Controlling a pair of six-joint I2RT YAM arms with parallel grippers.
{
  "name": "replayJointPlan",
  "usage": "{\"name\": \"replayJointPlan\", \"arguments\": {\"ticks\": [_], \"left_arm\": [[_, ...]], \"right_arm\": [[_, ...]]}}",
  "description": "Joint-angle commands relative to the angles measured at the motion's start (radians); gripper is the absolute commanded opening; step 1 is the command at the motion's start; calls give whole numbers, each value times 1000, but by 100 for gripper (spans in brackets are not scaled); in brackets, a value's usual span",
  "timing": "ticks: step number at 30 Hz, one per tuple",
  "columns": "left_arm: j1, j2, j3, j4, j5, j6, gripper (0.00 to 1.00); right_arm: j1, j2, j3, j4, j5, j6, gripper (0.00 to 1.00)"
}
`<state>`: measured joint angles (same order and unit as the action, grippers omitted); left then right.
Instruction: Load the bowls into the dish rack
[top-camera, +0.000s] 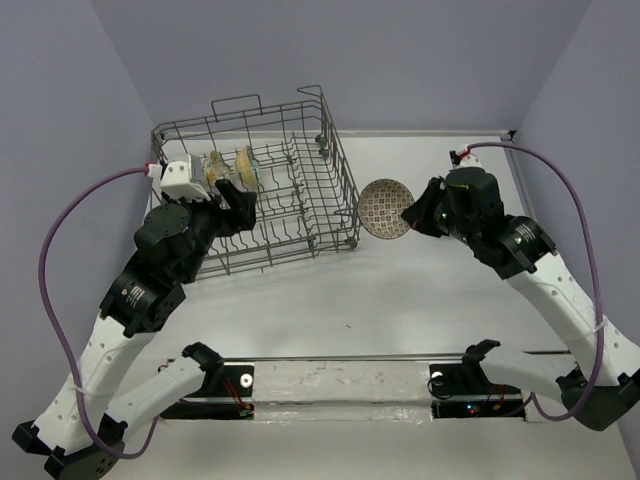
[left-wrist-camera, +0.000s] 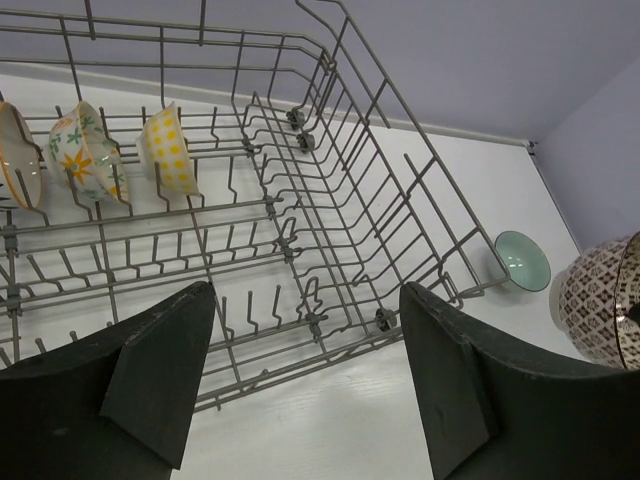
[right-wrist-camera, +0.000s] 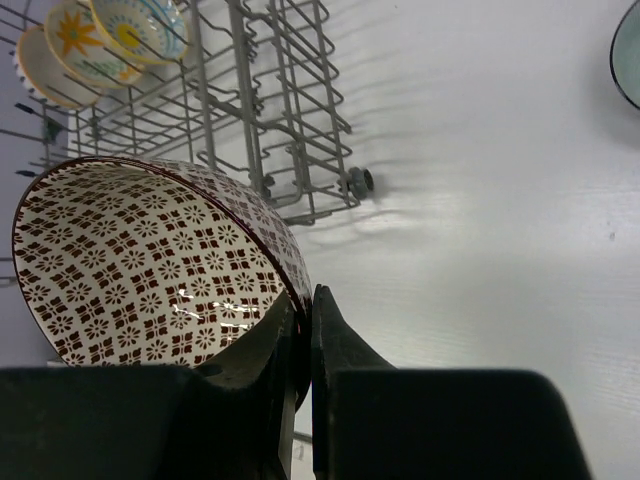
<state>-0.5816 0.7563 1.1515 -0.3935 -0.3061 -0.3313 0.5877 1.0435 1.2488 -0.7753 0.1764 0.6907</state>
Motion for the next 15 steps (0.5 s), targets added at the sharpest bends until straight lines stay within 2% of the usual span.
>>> {"name": "replayJointPlan", "arguments": {"ticks": [1,8,15], "left_arm": [[2,-5,40,31,18,-28,83],[2,1,57,22,61,-60,83],[0,12,63,7,53,-78,83]], "right_arm": [[-5,73,121,77,3,-56,1],[14,256,336,145,-80,-98,1],[142,443,558,130,18,-149,1]]}}
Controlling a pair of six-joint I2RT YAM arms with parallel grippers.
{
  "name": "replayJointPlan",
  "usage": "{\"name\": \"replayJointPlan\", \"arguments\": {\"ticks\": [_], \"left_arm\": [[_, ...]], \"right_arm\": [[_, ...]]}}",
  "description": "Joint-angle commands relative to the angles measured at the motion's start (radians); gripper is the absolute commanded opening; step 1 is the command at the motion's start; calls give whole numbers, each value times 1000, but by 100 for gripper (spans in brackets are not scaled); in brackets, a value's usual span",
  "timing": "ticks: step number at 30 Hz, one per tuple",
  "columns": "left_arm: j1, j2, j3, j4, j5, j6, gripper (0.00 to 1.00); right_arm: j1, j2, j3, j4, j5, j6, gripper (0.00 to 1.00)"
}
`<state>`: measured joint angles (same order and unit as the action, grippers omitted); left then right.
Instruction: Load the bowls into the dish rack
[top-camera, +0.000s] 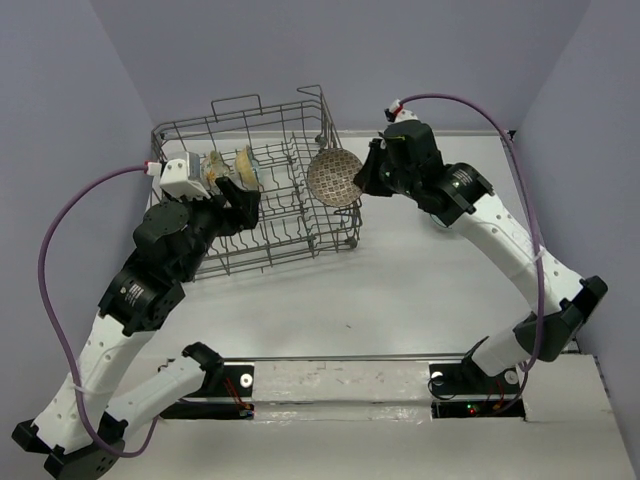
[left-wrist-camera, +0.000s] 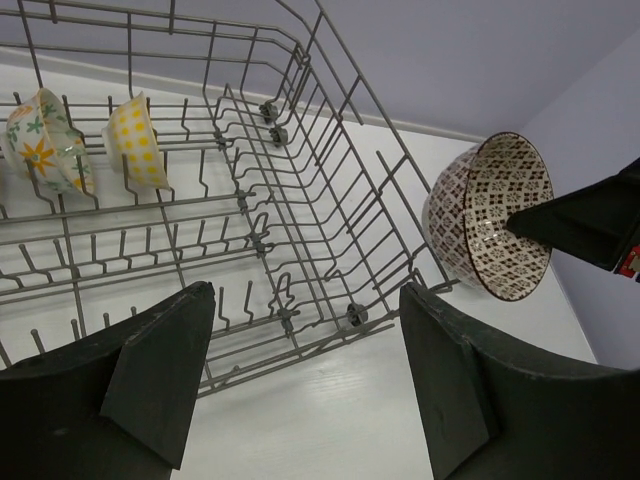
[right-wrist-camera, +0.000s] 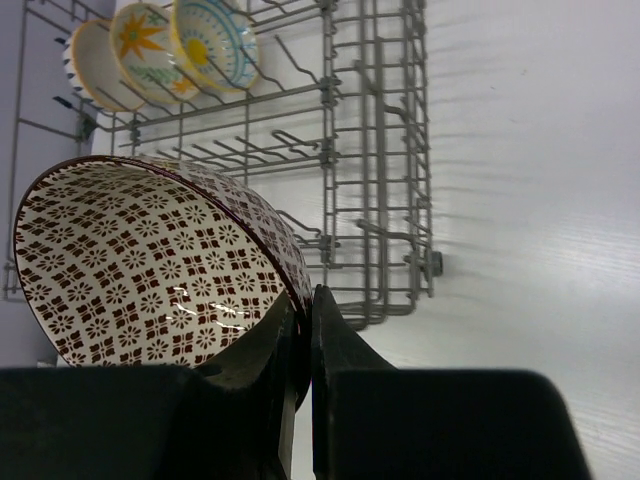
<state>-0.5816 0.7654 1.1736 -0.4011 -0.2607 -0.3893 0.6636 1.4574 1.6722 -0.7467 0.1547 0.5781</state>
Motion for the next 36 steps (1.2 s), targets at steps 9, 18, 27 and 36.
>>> {"name": "replayJointPlan", "arguments": {"ticks": [9,18,27,36], "left_arm": [[2,5,12,4,-9,-43,83],[0,12,-2,16,5,-40,83],[0,28,-26,21,8,-34,83],[0,18,-51,21,8,-34,83]], "right_arm": [[142,162,274,78,123,-75,1],[206,244,350,55,184,-101,1],[225,290,392,46,194,-109,1],[252,308,414,32,218,-112,1]]}}
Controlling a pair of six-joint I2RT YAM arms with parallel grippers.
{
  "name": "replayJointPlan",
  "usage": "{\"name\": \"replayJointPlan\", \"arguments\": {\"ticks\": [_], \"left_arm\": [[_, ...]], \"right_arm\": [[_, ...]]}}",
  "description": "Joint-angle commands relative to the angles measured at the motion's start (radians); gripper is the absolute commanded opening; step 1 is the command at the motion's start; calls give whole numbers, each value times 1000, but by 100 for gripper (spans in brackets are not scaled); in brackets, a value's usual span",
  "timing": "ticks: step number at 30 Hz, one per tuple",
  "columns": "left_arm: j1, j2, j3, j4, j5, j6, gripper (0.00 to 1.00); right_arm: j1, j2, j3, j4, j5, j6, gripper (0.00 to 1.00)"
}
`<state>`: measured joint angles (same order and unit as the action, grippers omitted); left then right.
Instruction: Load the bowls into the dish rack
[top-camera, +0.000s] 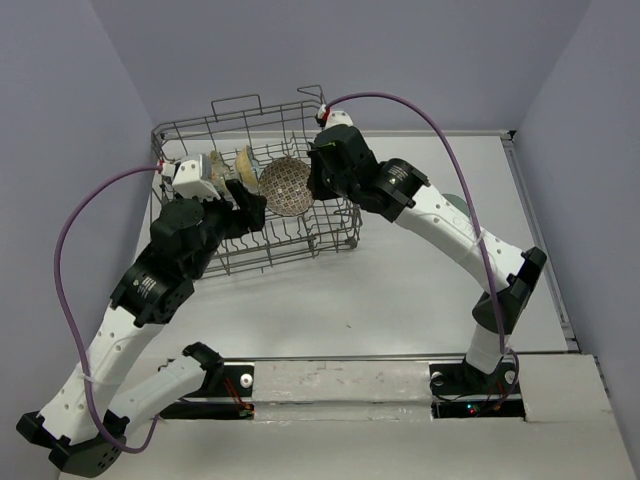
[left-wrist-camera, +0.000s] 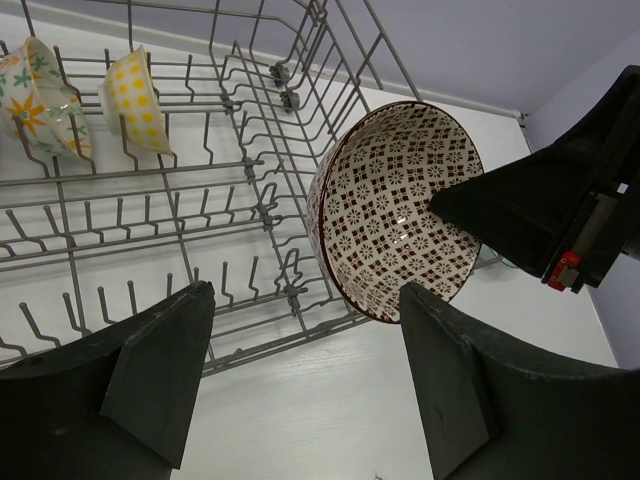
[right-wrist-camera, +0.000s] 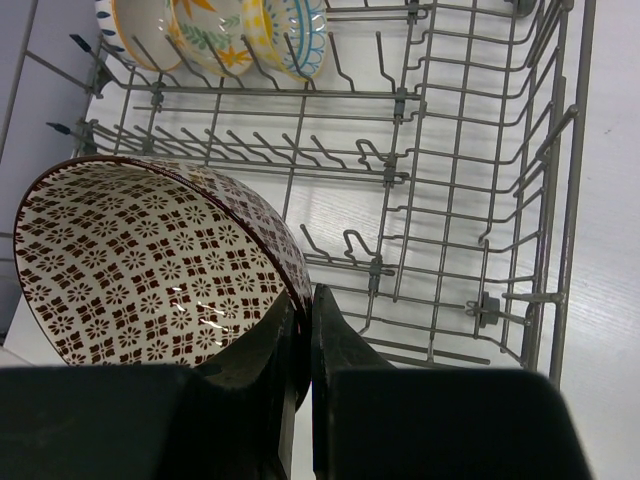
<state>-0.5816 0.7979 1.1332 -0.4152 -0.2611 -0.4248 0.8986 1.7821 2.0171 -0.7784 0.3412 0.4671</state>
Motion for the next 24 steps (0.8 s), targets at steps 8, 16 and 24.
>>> {"name": "replayJointPlan", "arguments": {"ticks": [8,16,24], "left_arm": [[0,-12,-24,41,8,4,83],[0,-8,-33,47,16,3,83],[0,-9,-42,52,14,0,83]], "right_arm": [[26,-16,68,60,42,-2,1],[36,-26,57,59,55,-2,1],[36,-23,51,59,71,-5,1]]}}
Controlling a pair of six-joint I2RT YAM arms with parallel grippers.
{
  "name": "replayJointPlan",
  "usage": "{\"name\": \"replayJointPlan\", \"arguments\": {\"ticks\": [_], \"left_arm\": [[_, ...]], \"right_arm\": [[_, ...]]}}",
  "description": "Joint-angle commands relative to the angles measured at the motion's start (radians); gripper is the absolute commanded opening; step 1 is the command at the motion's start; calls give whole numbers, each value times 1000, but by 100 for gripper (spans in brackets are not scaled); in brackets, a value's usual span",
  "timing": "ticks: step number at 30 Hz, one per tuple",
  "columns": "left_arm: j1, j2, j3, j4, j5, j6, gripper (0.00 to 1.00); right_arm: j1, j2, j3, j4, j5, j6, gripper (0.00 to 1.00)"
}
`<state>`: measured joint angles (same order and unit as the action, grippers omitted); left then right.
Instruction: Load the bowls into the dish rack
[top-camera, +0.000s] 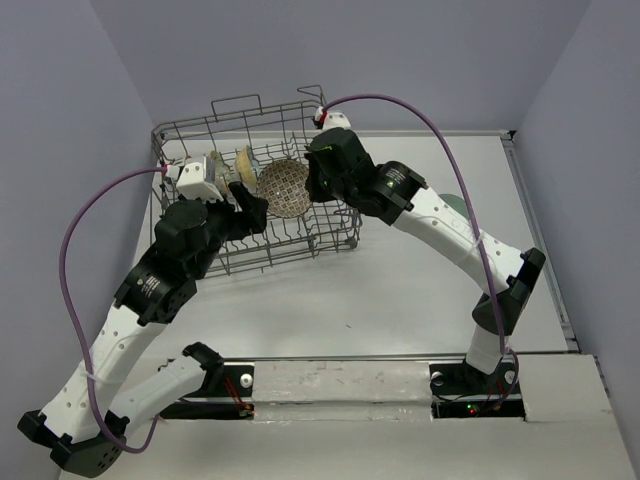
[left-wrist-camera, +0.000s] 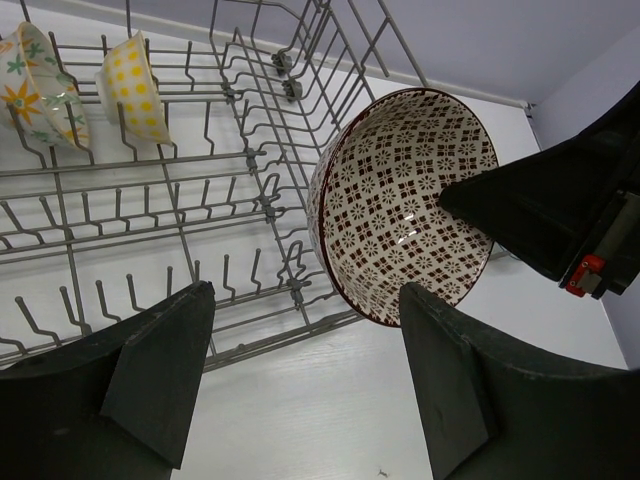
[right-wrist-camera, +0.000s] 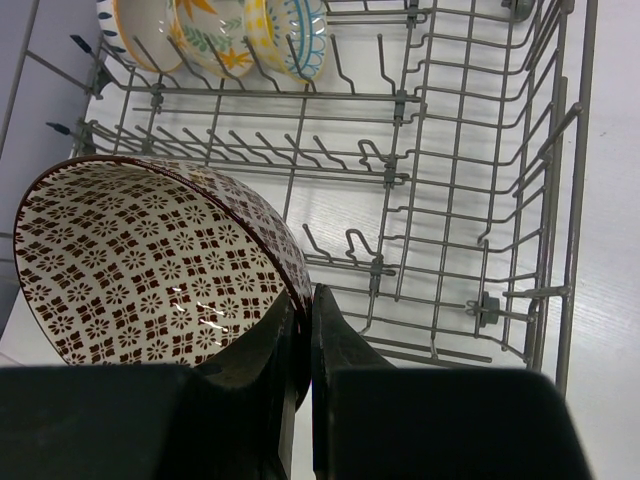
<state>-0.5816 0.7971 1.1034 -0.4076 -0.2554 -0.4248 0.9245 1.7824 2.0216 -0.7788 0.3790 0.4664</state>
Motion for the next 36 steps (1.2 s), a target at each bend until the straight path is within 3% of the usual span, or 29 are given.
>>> {"name": "replayJointPlan", "arguments": {"ticks": [1,13,22,28,33,36], "left_arm": [[0,-9,-13,44,8,1,83],[0,39,39,23,-11,50,82],[0,56,69,33,21,67,82],[-3,53,110,35,83,187,80],[-29,60,179,32,107,264,79],[-58,70,213,24,47,307,78]], "right_arm": [[10,-23,48,58,35,-6,1],[28,37,172,-45,124,-34,1],[28,43,176,-74,196,-54,1],[28,129,382,-214,262,-97,1],[28,107,345,-209,265,-97,1],[28,106,350,-229,273,-100,1]]}}
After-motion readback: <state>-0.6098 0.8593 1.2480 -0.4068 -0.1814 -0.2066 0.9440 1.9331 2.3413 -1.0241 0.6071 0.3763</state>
